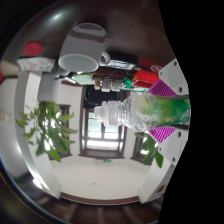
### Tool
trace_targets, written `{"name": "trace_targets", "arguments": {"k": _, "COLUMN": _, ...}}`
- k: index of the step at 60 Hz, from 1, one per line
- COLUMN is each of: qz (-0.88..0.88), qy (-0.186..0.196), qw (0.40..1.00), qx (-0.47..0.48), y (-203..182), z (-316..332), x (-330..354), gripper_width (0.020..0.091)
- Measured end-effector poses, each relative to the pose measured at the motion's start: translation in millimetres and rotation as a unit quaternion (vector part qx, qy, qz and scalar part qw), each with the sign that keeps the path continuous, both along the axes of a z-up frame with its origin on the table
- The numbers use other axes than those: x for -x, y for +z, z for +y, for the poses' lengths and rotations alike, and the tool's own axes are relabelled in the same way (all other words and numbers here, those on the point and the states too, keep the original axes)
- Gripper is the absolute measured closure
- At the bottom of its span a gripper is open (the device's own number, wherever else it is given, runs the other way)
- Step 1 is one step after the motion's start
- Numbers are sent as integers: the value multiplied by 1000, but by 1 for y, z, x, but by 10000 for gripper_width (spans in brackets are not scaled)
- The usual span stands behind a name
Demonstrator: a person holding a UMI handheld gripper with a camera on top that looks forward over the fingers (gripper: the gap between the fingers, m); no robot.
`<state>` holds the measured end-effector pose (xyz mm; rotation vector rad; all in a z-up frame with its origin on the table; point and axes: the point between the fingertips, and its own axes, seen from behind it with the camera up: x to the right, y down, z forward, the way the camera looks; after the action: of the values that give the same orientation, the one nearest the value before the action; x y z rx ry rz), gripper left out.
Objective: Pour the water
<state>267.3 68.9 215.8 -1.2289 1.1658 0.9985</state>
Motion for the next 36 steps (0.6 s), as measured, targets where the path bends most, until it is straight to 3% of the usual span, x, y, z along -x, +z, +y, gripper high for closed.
{"name": "trace_targets", "arguments": {"k": 17, "qz": 259, "qy": -63, "qw": 961, "qx": -72, "y": 56, "z": -14, "x": -1, "gripper_width": 768}}
{"name": "trace_targets", "arguments": {"k": 29, "qz": 354, "qy": -87, "qw": 928, "qx": -79, "y": 59, "z": -30, "x": -5, "gripper_width": 768}}
{"name": "trace_targets", "arguments": {"k": 36, "qz": 346, "qy": -81, "qw": 933, "qx": -63, "y": 56, "z": -37, "x": 1, "gripper_width": 758}}
